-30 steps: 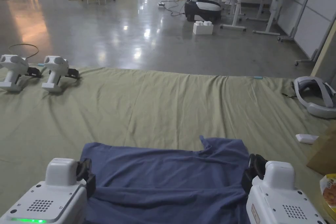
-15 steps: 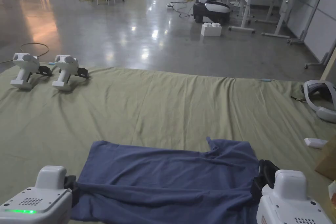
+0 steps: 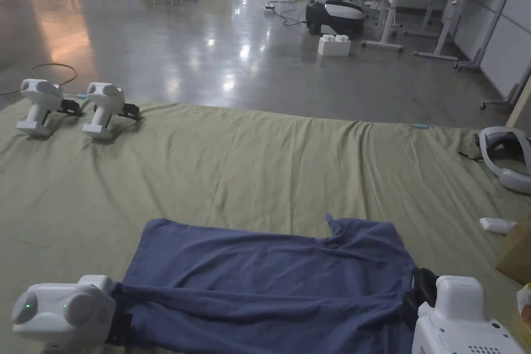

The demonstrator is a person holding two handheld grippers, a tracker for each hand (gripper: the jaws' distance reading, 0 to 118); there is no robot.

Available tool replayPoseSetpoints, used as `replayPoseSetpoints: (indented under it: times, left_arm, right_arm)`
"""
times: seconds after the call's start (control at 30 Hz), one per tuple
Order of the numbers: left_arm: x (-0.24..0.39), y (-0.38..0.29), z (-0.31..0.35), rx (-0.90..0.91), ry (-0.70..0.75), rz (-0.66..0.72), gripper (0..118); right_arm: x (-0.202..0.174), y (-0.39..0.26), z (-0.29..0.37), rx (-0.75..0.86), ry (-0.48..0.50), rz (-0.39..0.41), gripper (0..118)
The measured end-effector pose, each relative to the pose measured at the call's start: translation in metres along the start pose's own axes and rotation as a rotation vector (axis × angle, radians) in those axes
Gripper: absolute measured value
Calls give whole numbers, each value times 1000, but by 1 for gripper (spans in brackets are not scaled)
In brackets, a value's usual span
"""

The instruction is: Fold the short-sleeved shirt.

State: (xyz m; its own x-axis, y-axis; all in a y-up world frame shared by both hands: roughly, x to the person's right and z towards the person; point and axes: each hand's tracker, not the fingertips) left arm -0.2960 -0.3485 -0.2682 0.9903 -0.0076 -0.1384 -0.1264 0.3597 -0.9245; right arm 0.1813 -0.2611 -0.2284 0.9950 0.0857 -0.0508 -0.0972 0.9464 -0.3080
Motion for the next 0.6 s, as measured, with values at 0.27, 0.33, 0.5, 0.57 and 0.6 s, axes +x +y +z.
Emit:
replayPoseSetpoints:
  times: [0.27, 0.33, 0.5, 0.57, 0.6]
  left_arm:
    - [6, -4, 11, 8, 2, -2, 47]
    - [8, -8, 9, 22, -9, -51, 19]
    - [-1, -12, 13, 45, -27, -26, 10]
    - [-7, -15, 19, 62, -44, -8, 10]
    - [-5, -17, 21, 79, -37, -5, 10]
  right_arm:
    - [10, -13, -2, -41, -20, 2, 9]
    - [14, -16, -3, -39, -27, -3, 9]
    - [22, -21, -6, -38, -76, 60, 9]
    - [29, -21, -8, -60, -61, 53, 9]
    - [34, -23, -11, -102, -33, 32, 10]
